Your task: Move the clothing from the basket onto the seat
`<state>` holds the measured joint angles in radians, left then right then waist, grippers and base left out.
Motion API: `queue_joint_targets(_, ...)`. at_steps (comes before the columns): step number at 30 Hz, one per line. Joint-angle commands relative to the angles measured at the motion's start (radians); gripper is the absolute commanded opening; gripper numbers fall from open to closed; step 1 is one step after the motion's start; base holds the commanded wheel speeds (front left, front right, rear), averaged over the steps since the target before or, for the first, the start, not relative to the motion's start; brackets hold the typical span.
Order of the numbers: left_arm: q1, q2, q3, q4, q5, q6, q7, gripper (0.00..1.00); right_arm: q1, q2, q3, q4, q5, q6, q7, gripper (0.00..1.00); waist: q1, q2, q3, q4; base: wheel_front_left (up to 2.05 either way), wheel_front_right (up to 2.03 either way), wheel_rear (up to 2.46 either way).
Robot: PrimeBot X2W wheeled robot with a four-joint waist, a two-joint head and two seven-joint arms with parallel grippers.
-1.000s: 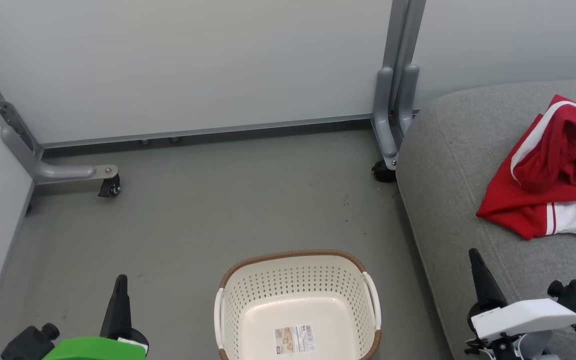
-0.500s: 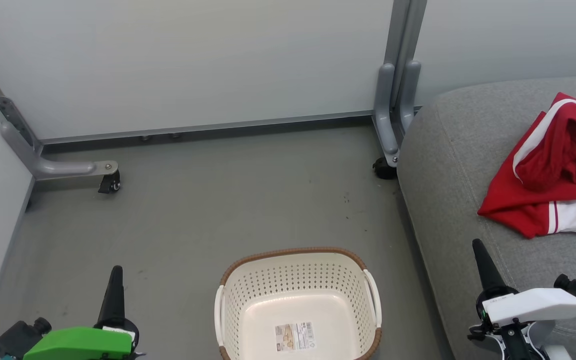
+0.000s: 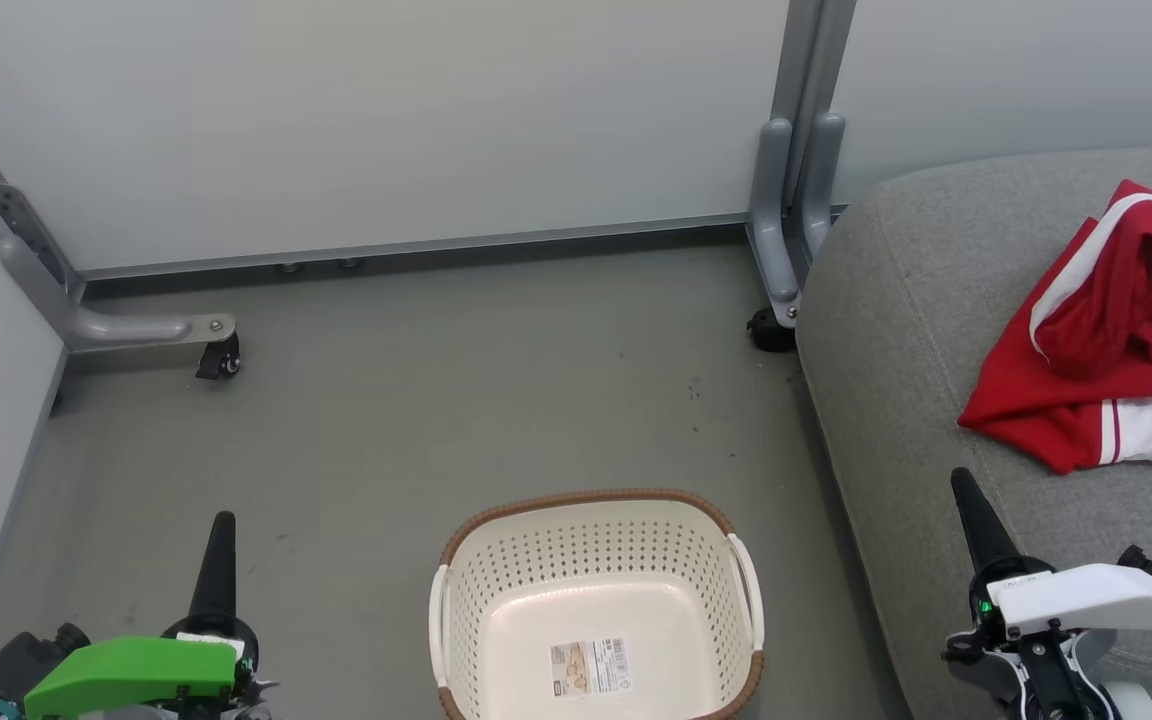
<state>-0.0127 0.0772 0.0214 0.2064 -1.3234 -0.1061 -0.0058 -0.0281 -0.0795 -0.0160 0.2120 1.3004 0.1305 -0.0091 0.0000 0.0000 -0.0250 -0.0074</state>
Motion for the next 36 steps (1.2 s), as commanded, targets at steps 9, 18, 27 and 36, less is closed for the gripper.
queue_joint_targets(9,-0.045,0.006,0.018,0.008,-0.093,-0.011,0.025,0.0,-0.039,-0.005,-0.018,0.006,0.098,0.001,0.027,0.0,0.0,0.0,0.006,0.002,0.0,0.0,0.0)
queue_joint_targets(18,-0.061,0.004,0.03,0.017,-0.161,-0.017,0.046,0.0,-0.05,-0.004,-0.03,0.014,0.172,0.0,0.046,0.0,0.0,0.0,0.012,0.003,0.0,0.0,0.0)
queue_joint_targets(27,-0.077,0.002,0.041,0.026,-0.225,-0.02,0.066,0.0,-0.065,-0.002,-0.043,0.021,0.242,0.0,0.066,0.0,0.0,0.0,0.018,0.005,0.0,0.0,0.0)
queue_joint_targets(36,-0.094,0.0,0.054,0.035,-0.286,-0.026,0.084,0.0,-0.078,0.0,-0.055,0.028,0.306,0.0,0.085,0.0,0.0,0.0,0.024,0.006,0.0,0.0,0.0)
